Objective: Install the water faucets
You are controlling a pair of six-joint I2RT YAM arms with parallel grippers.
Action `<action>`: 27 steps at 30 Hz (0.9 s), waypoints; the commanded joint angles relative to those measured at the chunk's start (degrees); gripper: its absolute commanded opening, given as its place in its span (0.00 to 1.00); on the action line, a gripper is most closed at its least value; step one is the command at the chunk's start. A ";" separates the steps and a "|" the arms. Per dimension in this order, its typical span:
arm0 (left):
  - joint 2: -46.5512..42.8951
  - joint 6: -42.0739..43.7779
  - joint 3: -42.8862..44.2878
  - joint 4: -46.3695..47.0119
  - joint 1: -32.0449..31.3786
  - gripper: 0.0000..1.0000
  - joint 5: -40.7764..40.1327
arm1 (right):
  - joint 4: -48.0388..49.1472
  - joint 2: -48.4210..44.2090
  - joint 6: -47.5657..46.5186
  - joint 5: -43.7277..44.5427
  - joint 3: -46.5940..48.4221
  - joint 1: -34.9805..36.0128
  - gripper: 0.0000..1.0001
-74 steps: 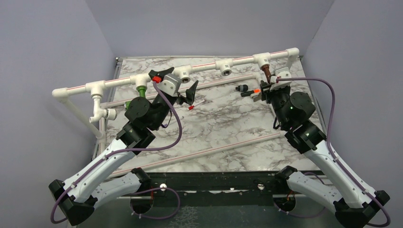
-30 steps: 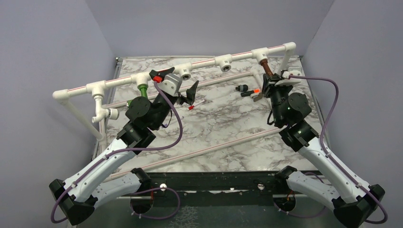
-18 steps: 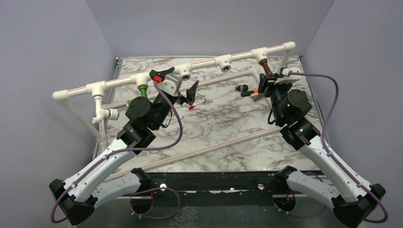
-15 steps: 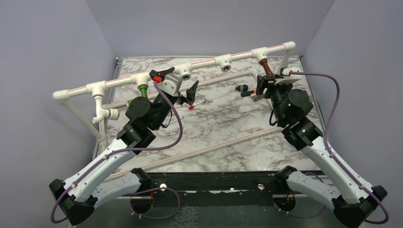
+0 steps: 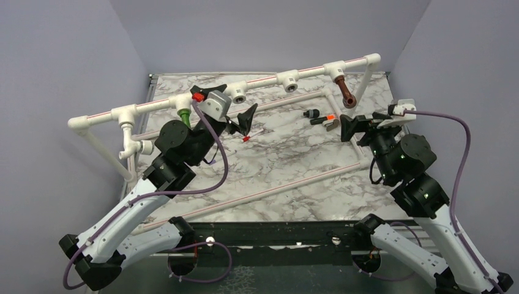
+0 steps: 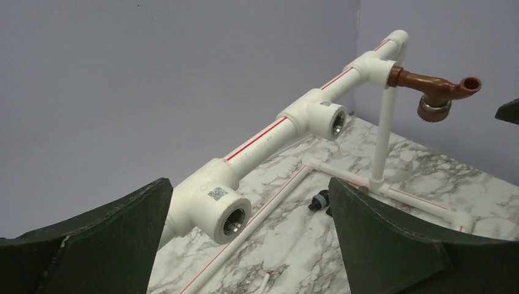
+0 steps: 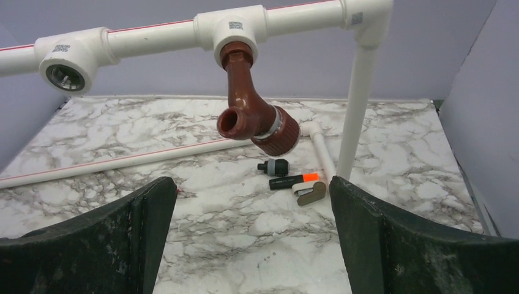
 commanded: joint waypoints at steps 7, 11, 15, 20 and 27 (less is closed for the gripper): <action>5.93 -8.17 21.38 -19.63 -0.22 0.99 5.37 | -2.50 -8.60 -2.43 6.47 -12.54 0.26 1.00; 7.54 -10.55 26.13 -25.95 -0.20 0.99 5.51 | 5.68 -9.72 -7.68 7.70 -22.42 0.26 1.00; 7.02 -13.16 28.36 -29.81 -0.21 0.99 5.74 | 17.46 -7.95 -10.88 7.67 -31.35 0.28 1.00; 4.56 -15.69 28.69 -32.34 -0.20 0.99 6.61 | 38.24 -4.15 -13.33 9.70 -43.26 0.18 1.00; 2.32 -16.83 30.08 -35.88 -0.22 0.99 6.26 | 67.27 14.41 -14.36 4.62 -53.07 -7.88 1.00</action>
